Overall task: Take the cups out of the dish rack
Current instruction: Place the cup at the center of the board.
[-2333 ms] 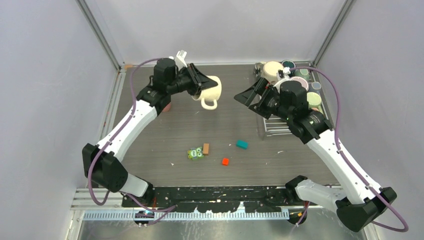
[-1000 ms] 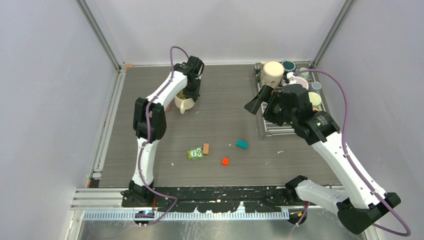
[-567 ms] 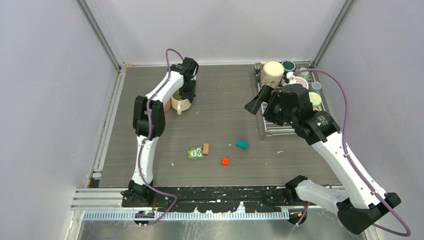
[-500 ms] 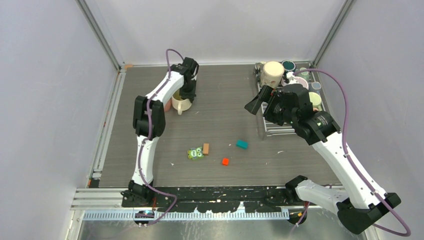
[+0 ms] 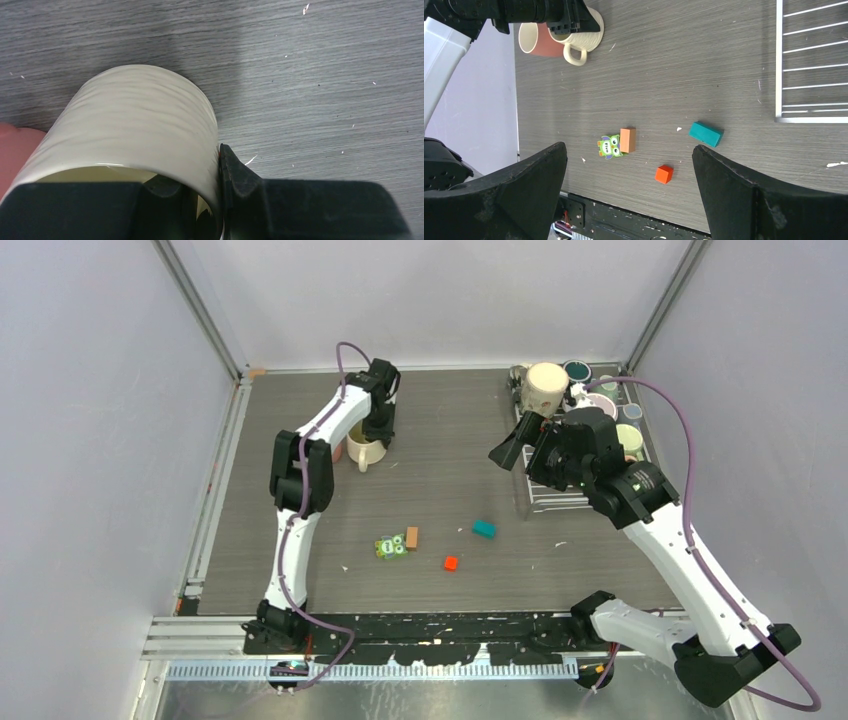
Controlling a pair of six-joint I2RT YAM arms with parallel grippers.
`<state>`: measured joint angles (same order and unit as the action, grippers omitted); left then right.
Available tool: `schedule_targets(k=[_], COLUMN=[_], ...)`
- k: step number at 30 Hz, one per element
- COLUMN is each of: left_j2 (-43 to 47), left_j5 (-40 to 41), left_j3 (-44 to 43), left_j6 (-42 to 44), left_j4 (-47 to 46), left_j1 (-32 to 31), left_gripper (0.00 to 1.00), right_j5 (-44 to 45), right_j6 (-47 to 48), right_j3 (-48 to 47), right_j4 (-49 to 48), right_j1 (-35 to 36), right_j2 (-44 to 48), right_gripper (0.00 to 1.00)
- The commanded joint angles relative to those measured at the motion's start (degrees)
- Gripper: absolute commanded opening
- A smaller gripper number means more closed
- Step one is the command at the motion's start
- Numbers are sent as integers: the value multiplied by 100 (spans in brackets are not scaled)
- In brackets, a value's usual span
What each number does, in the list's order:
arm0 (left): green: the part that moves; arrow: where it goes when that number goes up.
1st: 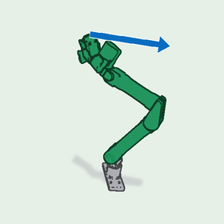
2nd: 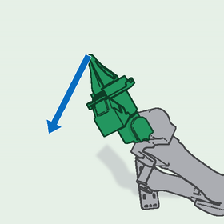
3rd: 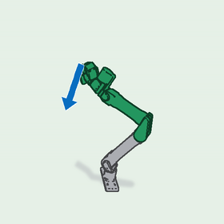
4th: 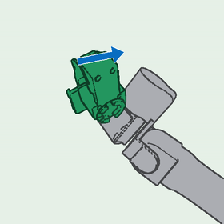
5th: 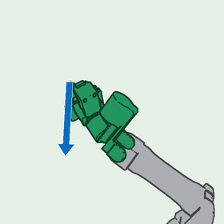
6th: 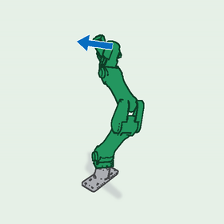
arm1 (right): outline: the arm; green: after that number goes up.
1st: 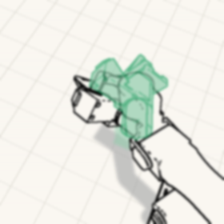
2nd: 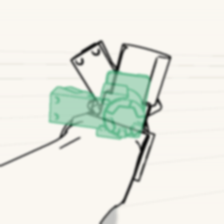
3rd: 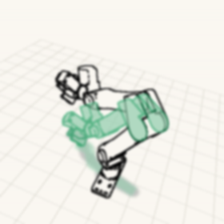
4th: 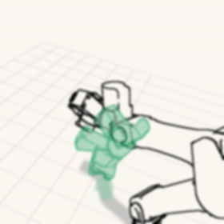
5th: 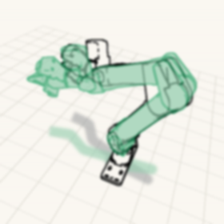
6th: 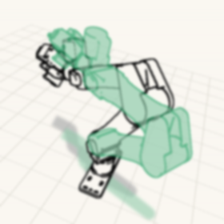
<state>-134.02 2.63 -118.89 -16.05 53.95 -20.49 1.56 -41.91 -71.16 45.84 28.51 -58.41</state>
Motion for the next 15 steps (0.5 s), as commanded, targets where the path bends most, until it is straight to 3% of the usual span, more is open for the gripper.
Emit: schedule_targets(k=[1, 9, 15], left_j2=[17, 309, 736], left_j5=[167, 269, 260], left_j3=[-58, -248, -428], left_j6=[58, 104, 163], left_j4=[-98, 66, 208], left_j1=[19, 19, -52], left_gripper=[7, 50, 70], right_j5=[1, 69, 206], right_j6=[123, 113, 93], right_j3=[-153, -227, -292], right_j4=[-30, 77, 180], right_j1=[2, -2, 4], right_j2=[-3, -45, -102], right_gripper=[100, 100, 100])
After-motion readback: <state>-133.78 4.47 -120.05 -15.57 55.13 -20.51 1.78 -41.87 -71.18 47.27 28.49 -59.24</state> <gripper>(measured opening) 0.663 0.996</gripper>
